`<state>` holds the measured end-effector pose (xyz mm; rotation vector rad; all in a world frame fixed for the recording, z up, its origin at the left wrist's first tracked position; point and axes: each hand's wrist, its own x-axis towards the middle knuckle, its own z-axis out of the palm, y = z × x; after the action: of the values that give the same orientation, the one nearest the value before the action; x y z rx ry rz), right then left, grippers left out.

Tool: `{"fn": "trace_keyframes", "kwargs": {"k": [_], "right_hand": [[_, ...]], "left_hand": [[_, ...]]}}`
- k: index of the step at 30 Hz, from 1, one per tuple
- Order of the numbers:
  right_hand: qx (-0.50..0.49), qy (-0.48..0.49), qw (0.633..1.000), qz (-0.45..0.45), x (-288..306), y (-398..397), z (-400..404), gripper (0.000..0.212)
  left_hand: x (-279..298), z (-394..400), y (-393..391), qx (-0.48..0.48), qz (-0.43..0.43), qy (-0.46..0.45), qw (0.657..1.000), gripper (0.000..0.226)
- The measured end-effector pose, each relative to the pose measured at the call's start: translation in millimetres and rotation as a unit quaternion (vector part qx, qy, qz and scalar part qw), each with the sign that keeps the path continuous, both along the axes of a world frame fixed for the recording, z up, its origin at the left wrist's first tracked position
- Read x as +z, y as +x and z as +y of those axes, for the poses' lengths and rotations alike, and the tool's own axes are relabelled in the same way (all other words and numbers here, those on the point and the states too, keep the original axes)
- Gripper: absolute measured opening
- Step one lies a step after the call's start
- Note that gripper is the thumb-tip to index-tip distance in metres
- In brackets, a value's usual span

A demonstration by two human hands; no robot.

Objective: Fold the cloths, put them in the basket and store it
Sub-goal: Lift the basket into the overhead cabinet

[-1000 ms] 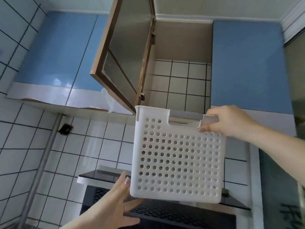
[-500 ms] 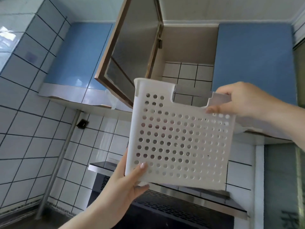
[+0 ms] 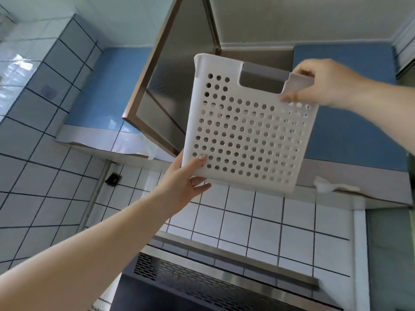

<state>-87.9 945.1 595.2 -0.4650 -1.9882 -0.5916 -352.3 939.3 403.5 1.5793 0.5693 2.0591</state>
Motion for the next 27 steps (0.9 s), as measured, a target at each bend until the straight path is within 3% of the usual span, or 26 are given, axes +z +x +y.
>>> {"fn": "trace_keyframes", "kwargs": {"k": [5,16,19,22,24,27], "right_hand": [[-0.033,0.012,0.999,0.029,11.2,-24.5,33.3,0.043],[-0.060,0.043,0.994,0.083,26.3,-82.1,133.1,0.055],[-0.006,0.030,0.983,0.183,20.3,-102.2,158.8,0.085],[0.102,-0.101,0.940,0.310,-10.5,-123.4,189.5,0.113],[0.166,-0.175,0.918,0.316,-40.1,-134.7,209.3,0.106],[0.215,-0.154,0.930,0.253,-79.3,-147.5,230.8,0.069]], "left_hand": [[22.9,43.7,-19.5,-0.018,-0.019,0.010,1.000,0.054],[41.4,149.3,-67.4,-0.035,-0.048,0.018,0.998,0.055],[52.0,168.5,-72.0,-0.051,-0.085,0.012,0.995,0.048],[69.5,177.8,-77.0,-0.054,-0.122,-0.013,0.991,0.051],[82.0,180.5,-81.3,-0.059,-0.133,-0.029,0.989,0.051],[93.5,185.5,-86.4,-0.069,-0.144,-0.041,0.986,0.048]]}}
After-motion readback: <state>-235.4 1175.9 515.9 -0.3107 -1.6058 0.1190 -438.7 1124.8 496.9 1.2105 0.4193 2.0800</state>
